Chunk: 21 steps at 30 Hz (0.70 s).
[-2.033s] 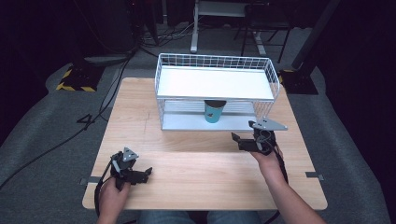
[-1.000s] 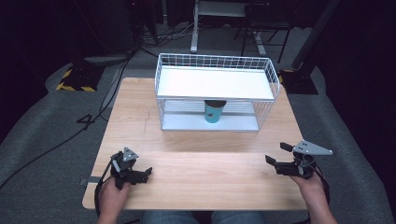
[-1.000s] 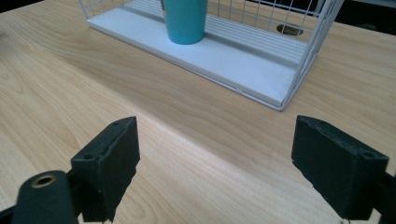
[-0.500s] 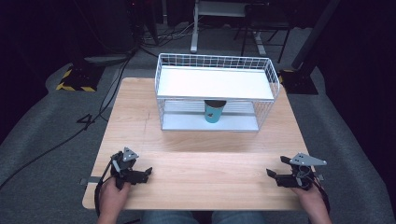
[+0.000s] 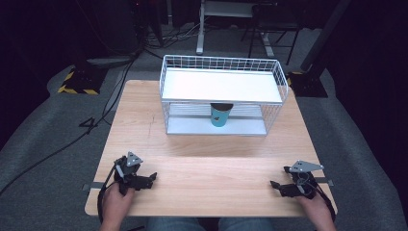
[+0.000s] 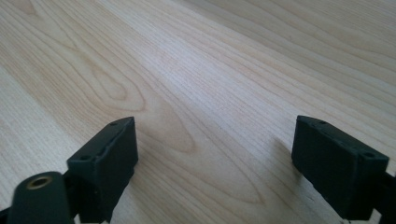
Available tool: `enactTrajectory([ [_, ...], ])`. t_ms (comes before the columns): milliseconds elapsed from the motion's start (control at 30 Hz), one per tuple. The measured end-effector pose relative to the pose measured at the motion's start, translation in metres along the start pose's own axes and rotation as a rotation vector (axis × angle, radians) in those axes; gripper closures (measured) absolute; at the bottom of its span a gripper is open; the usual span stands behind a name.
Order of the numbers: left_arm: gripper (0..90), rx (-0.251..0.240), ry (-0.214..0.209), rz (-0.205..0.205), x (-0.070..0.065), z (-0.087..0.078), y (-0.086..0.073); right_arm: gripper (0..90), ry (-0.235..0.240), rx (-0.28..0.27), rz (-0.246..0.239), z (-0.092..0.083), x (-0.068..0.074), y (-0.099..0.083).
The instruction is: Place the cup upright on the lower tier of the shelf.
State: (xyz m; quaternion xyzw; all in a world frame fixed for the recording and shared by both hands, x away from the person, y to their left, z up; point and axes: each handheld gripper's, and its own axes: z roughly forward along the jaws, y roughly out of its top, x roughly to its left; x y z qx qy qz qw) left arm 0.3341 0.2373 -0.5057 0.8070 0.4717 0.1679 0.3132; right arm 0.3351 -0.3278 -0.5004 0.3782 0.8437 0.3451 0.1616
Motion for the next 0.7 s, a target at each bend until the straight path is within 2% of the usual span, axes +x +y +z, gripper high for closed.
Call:
enactTrajectory([
  [167, 0.1, -0.003, 0.002, 0.001, 0.0000, 0.0002, 0.0000, 14.4, 0.000, -0.013, 0.006, 0.0013, 0.0026, -0.0005],
  [233, 0.1, -0.002, 0.001, 0.001, 0.0000, 0.0002, 0.0000, 11.9, -0.009, -0.039, 0.017, 0.0031, 0.0044, -0.0030],
  [400, 0.1, 0.000, 0.001, -0.001, -0.0001, 0.0001, 0.0001, 7.9, -0.021, -0.028, 0.026, 0.0042, 0.0042, -0.0024],
  [700, 0.1, 0.000, 0.001, 0.000, -0.0001, 0.0001, 0.0002, 7.8, -0.023, -0.027, 0.028, 0.0042, 0.0041, -0.0024],
])
